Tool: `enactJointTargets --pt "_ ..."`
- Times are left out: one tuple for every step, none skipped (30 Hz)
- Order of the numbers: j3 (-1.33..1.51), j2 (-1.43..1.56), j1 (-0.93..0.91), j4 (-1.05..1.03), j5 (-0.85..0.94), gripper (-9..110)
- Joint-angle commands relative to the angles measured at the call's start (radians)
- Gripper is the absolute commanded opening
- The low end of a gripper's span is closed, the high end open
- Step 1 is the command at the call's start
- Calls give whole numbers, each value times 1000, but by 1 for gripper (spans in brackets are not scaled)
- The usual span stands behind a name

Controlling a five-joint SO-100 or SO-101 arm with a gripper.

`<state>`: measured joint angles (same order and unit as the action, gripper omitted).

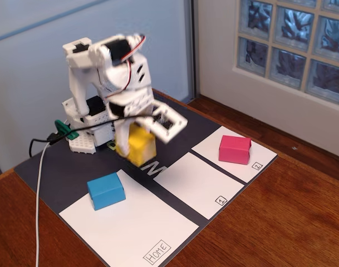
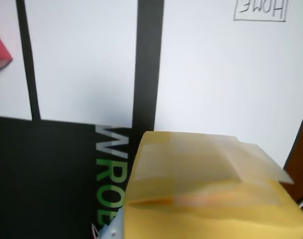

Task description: Move box yellow to zone 1

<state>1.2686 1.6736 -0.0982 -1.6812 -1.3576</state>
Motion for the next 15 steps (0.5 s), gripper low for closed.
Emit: enactJointTargets --pt "172 202 44 69 2 0" --pt "235 249 51 97 2 0" --pt "291 288 55 120 2 0" --pt "345 324 60 147 0 0" --pt "394 353 64 178 -2 0" --pt "436 376 71 210 -6 0" --pt "474 391 77 242 -9 0" --pt "499 396 81 267 -15 0" --pt "517 394 87 291 -18 0" --pt "534 390 92 318 -23 0" --pt "546 382 98 341 -31 0" --pt "551 370 107 360 -43 0" --pt "551 354 114 376 -54 0" --pt "551 339 121 396 -63 0" --pt "551 324 129 414 -74 0"
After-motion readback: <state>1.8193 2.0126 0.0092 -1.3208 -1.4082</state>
